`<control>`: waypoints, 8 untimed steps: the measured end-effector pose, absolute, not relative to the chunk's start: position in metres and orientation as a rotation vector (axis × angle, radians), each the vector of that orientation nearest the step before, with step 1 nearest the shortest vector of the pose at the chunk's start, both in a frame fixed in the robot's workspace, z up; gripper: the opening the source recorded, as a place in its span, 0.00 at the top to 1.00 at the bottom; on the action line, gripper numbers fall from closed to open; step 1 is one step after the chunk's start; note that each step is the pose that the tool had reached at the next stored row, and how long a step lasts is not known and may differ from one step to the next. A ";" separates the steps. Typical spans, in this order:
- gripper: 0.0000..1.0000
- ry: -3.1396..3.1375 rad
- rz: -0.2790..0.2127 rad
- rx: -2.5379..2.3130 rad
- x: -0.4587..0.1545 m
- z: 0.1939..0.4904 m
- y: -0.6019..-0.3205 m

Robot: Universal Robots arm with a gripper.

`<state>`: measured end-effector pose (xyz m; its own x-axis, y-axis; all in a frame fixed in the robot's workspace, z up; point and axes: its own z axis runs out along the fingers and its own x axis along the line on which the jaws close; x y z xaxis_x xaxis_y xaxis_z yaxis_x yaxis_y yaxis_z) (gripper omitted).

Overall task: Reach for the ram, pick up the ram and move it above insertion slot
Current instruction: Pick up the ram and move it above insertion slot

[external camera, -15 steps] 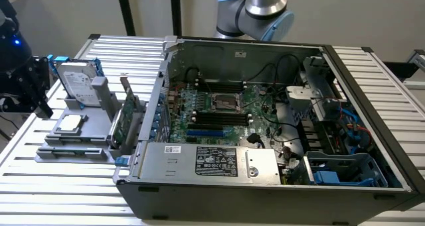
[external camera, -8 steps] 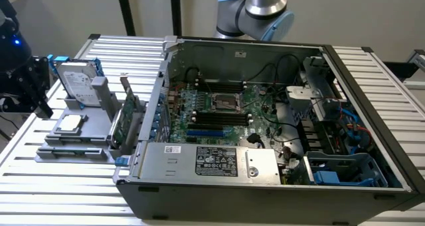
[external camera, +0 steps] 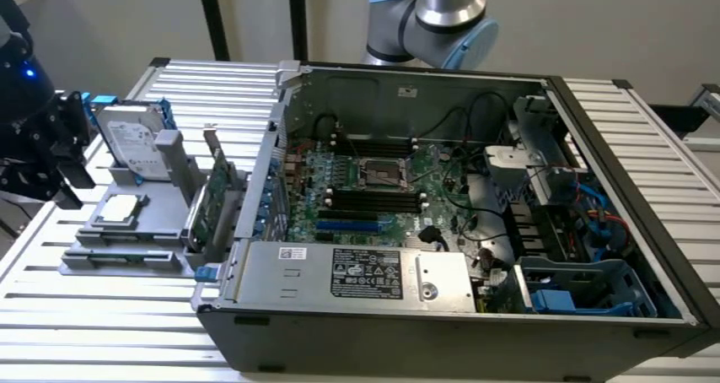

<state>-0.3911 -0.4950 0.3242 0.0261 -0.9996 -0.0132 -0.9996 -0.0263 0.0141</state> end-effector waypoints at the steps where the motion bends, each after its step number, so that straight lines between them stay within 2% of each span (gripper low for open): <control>1: 0.64 -2.191 -0.030 2.250 -0.391 0.323 -0.495; 8: 0.64 -2.179 -0.031 2.263 -0.392 0.310 -0.495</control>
<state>-0.3916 -0.4954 0.3098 0.0376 -0.9992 -0.0138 -0.9992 -0.0378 0.0138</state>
